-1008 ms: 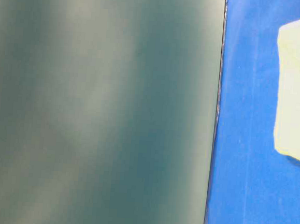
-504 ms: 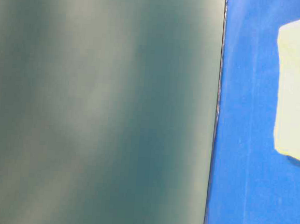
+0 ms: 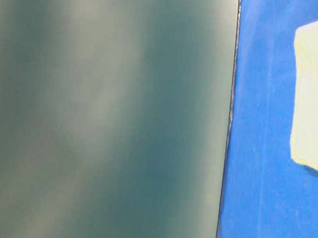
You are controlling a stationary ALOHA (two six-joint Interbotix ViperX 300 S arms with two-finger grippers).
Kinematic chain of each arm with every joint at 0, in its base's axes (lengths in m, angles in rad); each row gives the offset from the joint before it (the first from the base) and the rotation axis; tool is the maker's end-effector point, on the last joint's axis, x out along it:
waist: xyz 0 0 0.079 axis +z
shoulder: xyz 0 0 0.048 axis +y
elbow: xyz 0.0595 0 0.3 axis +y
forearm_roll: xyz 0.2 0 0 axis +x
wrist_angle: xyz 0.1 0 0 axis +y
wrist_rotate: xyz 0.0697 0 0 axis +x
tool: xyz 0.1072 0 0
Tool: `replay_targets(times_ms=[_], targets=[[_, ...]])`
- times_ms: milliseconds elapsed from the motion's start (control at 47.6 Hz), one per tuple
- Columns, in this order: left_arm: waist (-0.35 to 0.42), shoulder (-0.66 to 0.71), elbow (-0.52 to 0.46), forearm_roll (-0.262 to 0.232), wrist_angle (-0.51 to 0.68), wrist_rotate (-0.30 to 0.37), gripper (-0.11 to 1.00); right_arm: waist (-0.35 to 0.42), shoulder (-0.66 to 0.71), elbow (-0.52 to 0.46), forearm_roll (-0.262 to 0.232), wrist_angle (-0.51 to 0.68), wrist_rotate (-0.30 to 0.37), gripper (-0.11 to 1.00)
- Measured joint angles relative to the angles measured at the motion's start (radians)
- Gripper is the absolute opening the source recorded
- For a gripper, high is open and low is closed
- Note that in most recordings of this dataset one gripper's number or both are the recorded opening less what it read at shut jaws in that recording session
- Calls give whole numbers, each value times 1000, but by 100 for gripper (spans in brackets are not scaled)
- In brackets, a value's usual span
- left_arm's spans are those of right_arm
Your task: Fold the yellow towel.
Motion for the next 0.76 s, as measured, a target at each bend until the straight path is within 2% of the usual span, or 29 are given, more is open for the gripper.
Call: replay_targets(times_ms=[756], targets=[[11,0,-2,0,-2,0,54,-29,-2,0,0,3,0,53]])
